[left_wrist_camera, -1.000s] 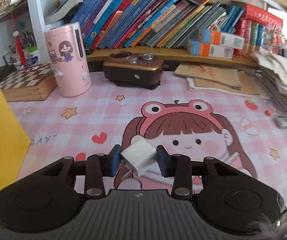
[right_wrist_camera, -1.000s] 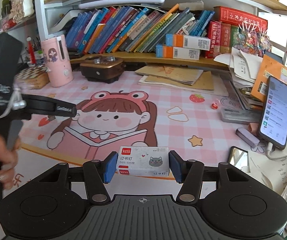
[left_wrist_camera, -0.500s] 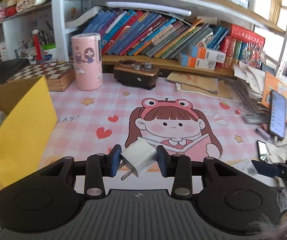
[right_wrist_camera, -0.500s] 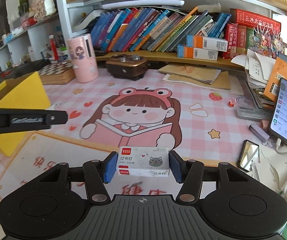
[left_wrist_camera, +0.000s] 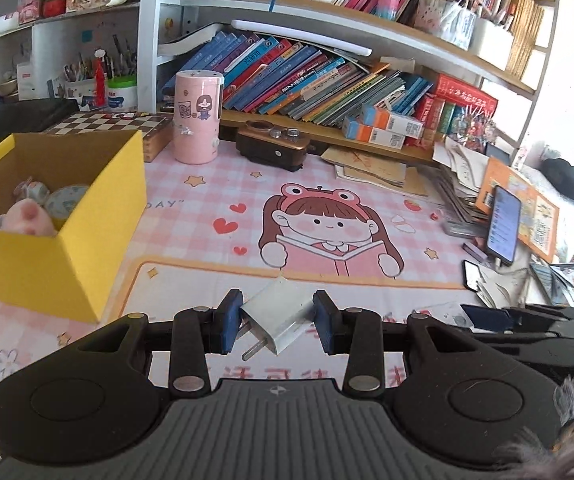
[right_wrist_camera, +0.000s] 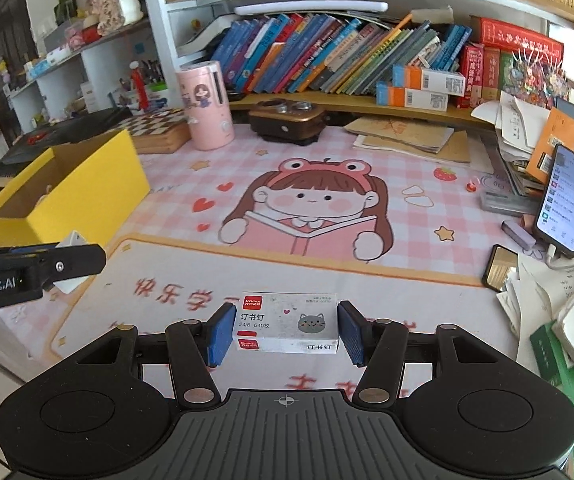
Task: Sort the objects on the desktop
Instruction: 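Carry the small white box and white plug over the yellow box with both grippers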
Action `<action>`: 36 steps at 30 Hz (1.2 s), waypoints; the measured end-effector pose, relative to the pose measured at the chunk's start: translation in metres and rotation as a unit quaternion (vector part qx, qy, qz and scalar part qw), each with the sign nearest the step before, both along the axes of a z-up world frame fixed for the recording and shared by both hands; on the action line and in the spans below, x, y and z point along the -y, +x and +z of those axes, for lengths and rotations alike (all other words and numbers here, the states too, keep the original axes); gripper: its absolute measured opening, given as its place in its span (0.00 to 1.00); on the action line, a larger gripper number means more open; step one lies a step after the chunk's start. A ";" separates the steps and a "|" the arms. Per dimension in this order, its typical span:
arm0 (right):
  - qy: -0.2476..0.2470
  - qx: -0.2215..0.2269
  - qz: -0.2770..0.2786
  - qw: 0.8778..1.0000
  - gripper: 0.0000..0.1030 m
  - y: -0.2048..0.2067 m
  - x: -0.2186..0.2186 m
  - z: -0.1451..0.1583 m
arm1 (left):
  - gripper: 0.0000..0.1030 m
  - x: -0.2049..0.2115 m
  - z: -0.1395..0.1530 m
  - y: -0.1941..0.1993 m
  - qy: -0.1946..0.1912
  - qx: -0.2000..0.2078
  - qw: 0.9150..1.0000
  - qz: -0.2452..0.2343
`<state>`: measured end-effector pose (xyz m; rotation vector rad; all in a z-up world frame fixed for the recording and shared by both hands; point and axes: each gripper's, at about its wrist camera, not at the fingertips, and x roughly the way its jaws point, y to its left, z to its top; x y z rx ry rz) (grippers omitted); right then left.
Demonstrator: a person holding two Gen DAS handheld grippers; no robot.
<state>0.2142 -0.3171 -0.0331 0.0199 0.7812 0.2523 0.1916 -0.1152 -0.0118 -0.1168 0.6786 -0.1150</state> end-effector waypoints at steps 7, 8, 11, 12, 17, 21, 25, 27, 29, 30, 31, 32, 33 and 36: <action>-0.013 0.024 -0.003 1.000 0.53 -0.037 -0.034 0.015 | 0.35 -0.040 0.008 -0.039 -0.012 0.024 1.000 -0.006; -0.014 0.026 -0.004 1.000 0.53 -0.042 -0.039 0.016 | 0.35 -0.047 0.008 -0.046 -0.014 0.027 1.000 -0.007; -0.017 0.029 -0.007 0.999 0.53 -0.062 -0.057 0.019 | 0.35 -0.068 0.009 -0.067 -0.020 0.027 0.999 -0.009; -0.017 0.029 -0.007 0.999 0.53 -0.069 -0.064 0.019 | 0.35 -0.075 0.009 -0.074 -0.022 0.024 0.999 -0.009; -0.020 0.029 -0.004 0.999 0.53 -0.109 -0.098 0.023 | 0.35 -0.111 0.008 -0.112 -0.032 0.029 0.999 -0.008; -0.019 0.032 -0.002 0.999 0.53 -0.134 -0.123 0.025 | 0.35 -0.139 0.008 -0.140 -0.041 0.035 0.999 -0.002; -0.019 0.030 0.014 0.999 0.53 -0.155 -0.150 0.025 | 0.35 -0.164 0.008 -0.165 -0.043 0.036 0.998 0.011; -0.018 0.028 0.026 0.999 0.53 -0.163 -0.164 0.026 | 0.35 -0.175 0.008 -0.175 -0.046 0.031 0.998 0.012; -0.017 0.030 0.041 0.999 0.53 -0.170 -0.178 0.028 | 0.35 -0.188 0.007 -0.186 -0.052 0.029 0.998 0.020; -0.017 0.031 0.048 0.998 0.53 -0.173 -0.185 0.028 | 0.35 -0.193 0.007 -0.191 -0.053 0.029 0.998 0.025; -0.016 0.031 0.054 0.998 0.53 -0.175 -0.191 0.029 | 0.35 -0.198 0.007 -0.195 -0.054 0.030 0.998 0.031; -0.016 0.031 0.061 0.998 0.53 -0.177 -0.197 0.029 | 0.35 -0.204 0.007 -0.200 -0.054 0.033 0.997 0.037; -0.015 0.030 0.068 0.997 0.53 -0.179 -0.203 0.029 | 0.35 -0.209 0.008 -0.204 -0.055 0.035 0.997 0.042; -0.014 0.029 0.086 0.996 0.53 -0.183 -0.219 0.028 | 0.35 -0.223 0.009 -0.214 -0.055 0.039 0.996 0.056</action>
